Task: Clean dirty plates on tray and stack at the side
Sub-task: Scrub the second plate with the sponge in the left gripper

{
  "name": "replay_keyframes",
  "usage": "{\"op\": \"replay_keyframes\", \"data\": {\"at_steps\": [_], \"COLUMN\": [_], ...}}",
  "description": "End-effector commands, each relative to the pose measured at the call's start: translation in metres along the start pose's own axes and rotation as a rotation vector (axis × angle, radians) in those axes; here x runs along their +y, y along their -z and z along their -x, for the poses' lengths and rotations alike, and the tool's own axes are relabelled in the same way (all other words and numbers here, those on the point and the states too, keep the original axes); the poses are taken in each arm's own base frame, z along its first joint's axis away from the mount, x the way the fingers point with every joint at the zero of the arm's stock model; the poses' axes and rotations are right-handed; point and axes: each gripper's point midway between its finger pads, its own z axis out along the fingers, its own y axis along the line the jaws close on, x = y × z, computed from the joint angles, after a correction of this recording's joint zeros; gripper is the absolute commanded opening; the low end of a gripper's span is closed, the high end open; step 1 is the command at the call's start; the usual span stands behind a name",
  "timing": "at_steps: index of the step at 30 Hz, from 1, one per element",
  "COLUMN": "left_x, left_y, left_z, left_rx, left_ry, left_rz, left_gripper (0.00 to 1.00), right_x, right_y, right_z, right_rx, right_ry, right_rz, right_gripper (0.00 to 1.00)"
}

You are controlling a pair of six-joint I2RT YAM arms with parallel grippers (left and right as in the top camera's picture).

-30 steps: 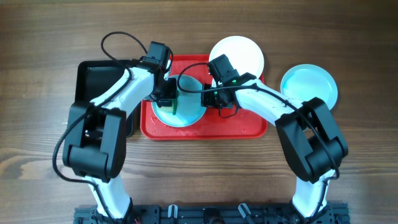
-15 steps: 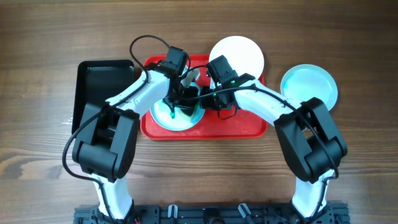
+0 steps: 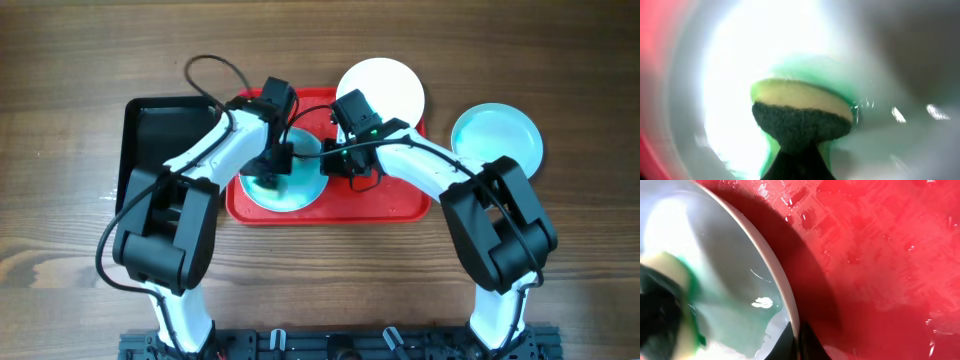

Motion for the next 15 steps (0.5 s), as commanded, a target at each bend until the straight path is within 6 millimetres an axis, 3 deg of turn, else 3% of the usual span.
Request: {"op": "replay_keyframes", "data": {"at_steps": [1, 3, 4, 6, 10, 12, 14, 15], "left_x": [-0.076, -0.079, -0.072, -0.04, -0.004, 0.034, 0.064, 0.067], "left_y": [-0.013, -0.015, -0.017, -0.02, -0.008, 0.004, 0.011, 0.01], "left_z": [-0.041, -0.024, -0.006, 0.038, 0.081, 0.085, 0.066, 0.057], "left_rx": [0.134, 0.061, -0.004, -0.165, -0.376, -0.458, -0.449, -0.418], "left_ry": [-0.277, -0.285, -0.241, -0.025, 0.182, 0.327, 0.432, 0.432], "left_rz": [-0.33, -0.332, -0.284, -0.096, 0.09, 0.284, 0.456, 0.475], "left_gripper": [0.04, 0.04, 0.04, 0.04, 0.04, 0.04, 0.04, 0.04], "right_x": [-0.009, -0.009, -0.009, -0.009, -0.009, -0.009, -0.009, -0.009], "right_y": [-0.01, -0.01, -0.01, -0.01, -0.01, -0.01, -0.01, -0.01], "right_z": [-0.004, -0.004, -0.004, -0.005, -0.004, -0.004, -0.004, -0.004], "right_rx": [0.023, 0.023, 0.024, 0.024, 0.024, 0.024, 0.022, 0.023], "right_ry": [0.003, 0.003, 0.003, 0.003, 0.003, 0.003, 0.002, 0.003], "right_rz": [-0.024, -0.024, -0.024, -0.025, -0.025, -0.025, -0.024, -0.024], "right_gripper": [0.04, 0.04, 0.04, 0.04, 0.04, 0.04, 0.04, 0.04]}}
